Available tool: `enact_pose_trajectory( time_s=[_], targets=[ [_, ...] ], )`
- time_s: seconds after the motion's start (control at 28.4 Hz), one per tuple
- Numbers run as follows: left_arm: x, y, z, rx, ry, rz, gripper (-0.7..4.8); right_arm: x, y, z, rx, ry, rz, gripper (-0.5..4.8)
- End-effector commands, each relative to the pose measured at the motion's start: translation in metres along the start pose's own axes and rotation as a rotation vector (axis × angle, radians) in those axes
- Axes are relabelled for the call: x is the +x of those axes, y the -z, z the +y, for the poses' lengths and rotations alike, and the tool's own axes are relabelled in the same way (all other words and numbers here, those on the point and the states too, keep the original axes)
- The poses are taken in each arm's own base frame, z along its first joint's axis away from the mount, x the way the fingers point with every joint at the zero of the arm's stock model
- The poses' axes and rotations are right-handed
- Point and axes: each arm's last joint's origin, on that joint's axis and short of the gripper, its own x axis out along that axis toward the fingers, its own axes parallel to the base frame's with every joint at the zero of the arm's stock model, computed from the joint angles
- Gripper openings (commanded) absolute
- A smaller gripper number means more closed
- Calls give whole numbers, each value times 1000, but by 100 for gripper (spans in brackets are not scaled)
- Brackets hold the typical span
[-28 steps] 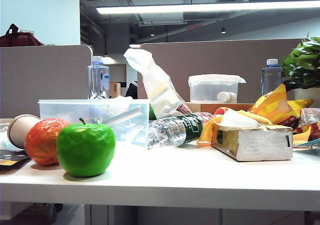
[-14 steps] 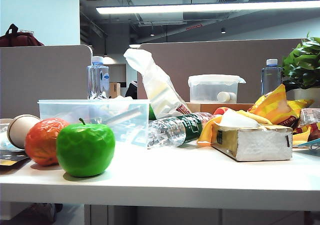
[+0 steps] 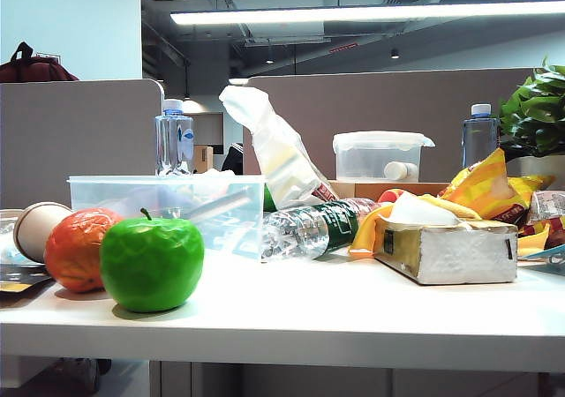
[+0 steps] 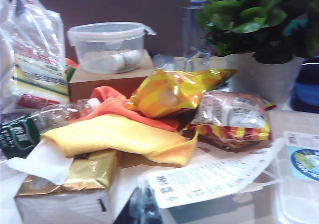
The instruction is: Pick up the metal ice scoop from the table and place it inside the transparent plastic box.
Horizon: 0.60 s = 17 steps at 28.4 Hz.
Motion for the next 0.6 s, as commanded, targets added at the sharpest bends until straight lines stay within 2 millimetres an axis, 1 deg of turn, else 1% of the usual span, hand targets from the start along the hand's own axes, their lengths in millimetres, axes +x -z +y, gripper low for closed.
enact_pose_trajectory(
  time_s=[0.04,0.6],
  targets=[
    [0,-2,0,4,0,-14,-5,0,0,1,5,-33,-10,-1],
    [0,-2,0,4,0,-14,-5,0,0,2,4,-46,-8,-1]
  ],
)
